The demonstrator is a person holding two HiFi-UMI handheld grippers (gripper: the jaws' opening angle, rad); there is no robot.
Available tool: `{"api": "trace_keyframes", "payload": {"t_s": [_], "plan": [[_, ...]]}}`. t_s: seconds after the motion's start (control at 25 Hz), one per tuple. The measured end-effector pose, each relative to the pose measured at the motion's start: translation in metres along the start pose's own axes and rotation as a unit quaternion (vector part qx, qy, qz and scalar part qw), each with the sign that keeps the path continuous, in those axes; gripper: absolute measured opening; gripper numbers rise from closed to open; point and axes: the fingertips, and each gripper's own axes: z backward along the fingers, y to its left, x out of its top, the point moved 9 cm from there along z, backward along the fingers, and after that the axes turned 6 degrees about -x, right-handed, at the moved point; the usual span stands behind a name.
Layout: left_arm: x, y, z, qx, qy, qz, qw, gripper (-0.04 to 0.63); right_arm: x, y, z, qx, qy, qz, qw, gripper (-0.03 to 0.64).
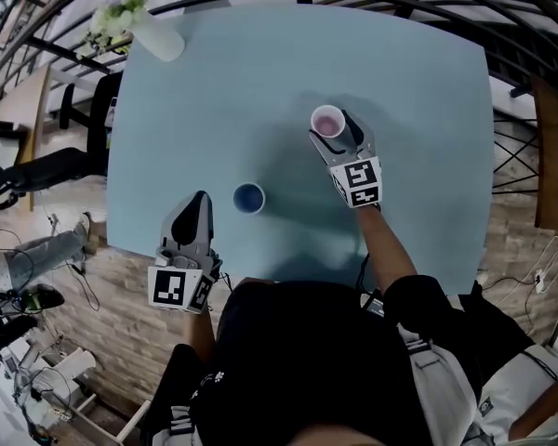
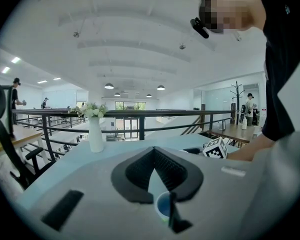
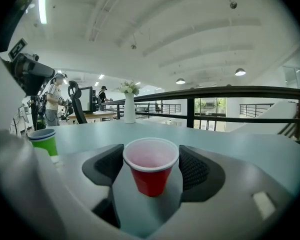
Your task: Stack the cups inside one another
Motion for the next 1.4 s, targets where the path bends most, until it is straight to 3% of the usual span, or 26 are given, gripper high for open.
{"api": "trace_keyframes", "payload": {"t_s": [0.48, 0.64, 1.0, 1.4], "plan": [[0.008, 0.004, 0.007, -0.016, -0.024, -0.014, 0.9995, -0.008, 0.023, 0.012, 0.025, -0.014, -0.018, 0.004, 1.0, 0.341], [0.01, 0.002, 0.003, -0.036, -0.026, -0.029, 0.9986, -0.008, 0.036, 0.015, 0.04, -0.027, -0.027, 0.01, 0.999, 0.341], [0.012, 0.001, 0.004, -0.066, -0.046, -0.024, 0.9965, -0.008, 0.05, 0.028, 0.075, -0.054, -0.029, 0.021, 0.998, 0.345], [0.008, 0.016, 0.022, -0.07, -0.058, -0.023, 0.9956, -0.008, 0.06, 0.082, 0.087, -0.026, -0.035, 0.012, 0.999, 0.345]]}}
